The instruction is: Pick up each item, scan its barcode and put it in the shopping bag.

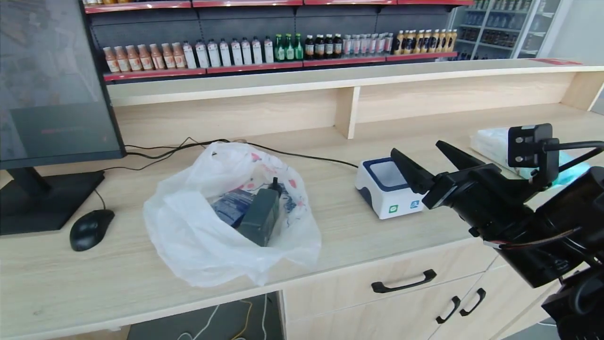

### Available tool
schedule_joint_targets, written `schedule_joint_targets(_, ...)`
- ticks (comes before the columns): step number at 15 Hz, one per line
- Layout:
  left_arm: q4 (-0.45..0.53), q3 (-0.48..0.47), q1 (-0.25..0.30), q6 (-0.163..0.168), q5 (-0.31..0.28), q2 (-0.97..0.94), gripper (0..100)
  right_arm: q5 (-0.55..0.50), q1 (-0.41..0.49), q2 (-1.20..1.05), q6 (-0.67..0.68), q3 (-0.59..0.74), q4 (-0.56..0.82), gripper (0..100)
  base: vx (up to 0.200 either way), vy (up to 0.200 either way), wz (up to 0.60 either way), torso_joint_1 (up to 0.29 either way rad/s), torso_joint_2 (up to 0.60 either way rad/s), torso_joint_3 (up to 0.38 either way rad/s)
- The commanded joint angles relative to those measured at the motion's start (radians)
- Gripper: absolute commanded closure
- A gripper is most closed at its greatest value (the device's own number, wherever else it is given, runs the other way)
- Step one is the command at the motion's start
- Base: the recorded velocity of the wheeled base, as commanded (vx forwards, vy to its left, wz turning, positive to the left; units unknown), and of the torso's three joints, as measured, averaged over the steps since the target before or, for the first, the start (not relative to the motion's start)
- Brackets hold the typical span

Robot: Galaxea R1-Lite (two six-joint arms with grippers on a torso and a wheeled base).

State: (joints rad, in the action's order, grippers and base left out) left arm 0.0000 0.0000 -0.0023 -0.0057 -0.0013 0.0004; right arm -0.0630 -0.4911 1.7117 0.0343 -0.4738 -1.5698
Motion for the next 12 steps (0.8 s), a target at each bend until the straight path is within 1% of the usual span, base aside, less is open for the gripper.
schedule_joint_targets(1, -0.002, 0.0, 0.001, 0.0, 0.0, 0.0, 0, 0.0, -0.001, -0.006, -0.01, -0.011, -0.001, 0, 0.0, -0.2, 0.0, 0.002, 0.0, 0.007)
schedule_joint_targets(12, -0.002, 0.0, 0.001, -0.002, 0.0, 0.0, 0, -0.001, 0.0, -0.006, -0.007, -0.003, -0.001, 0, 0.0, -0.2, 0.0, 0.002, 0.0, 0.003)
